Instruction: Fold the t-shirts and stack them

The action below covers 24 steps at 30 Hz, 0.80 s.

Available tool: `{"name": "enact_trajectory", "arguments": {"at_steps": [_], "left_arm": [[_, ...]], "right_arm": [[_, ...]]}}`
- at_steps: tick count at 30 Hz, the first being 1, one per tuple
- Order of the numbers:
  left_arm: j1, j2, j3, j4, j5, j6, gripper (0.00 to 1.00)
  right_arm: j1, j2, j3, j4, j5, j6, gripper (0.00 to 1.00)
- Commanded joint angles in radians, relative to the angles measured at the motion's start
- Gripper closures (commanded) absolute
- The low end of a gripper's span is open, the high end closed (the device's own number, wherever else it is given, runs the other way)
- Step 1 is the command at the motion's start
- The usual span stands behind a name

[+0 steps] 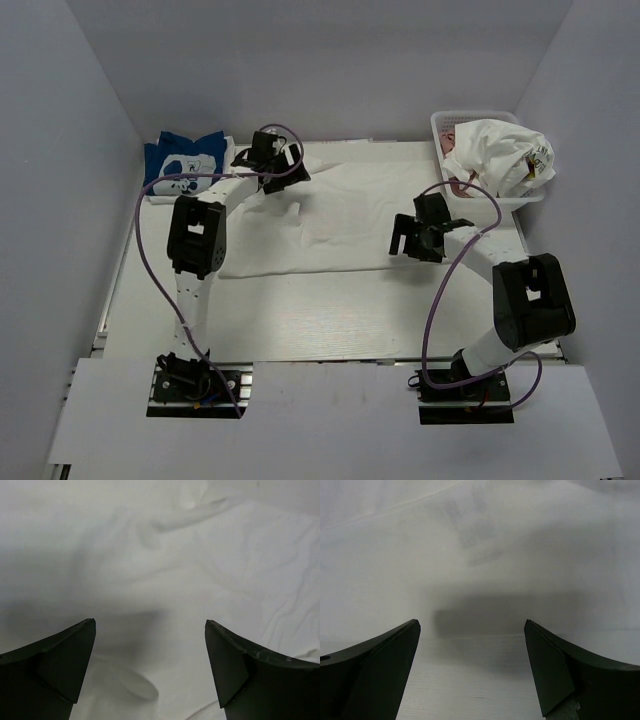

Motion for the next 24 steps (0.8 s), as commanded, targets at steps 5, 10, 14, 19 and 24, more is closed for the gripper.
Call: {"name": "enact_trajectory", "arguments": {"at_steps": [5,10,14,19,24], "left_arm": [[-0.006,0.037,0.231,-0.061,-0.017,0.165,0.00],[-0.006,-0.178,-0.010,-0.021,-0.109,0.176,0.00],[-0.006,-0.420,-0.370,0.046,-0.191,0.140,0.00],[0.021,-0.579,-0.645,0.039,-0.308,0.055,0.00],[0.021,-0.597,-0.779,-0.024,-0.317,-0.094,0.00]], "right_arm": [[-0.006,-0.031,0.044,-0.013,0.075,-0.027,0.10],[-0.004,-0.028,0.044,-0.007,0.075,-0.027,0.10],[-0.007,-0.023,0.032,0.011,0.095,-0.030,0.10],[-0.009,0.024,0.044,0.033,0.163,-0.056,0.10],[-0.009,0.070,0.009,0.080,0.141,-0.032,0.10]]}}
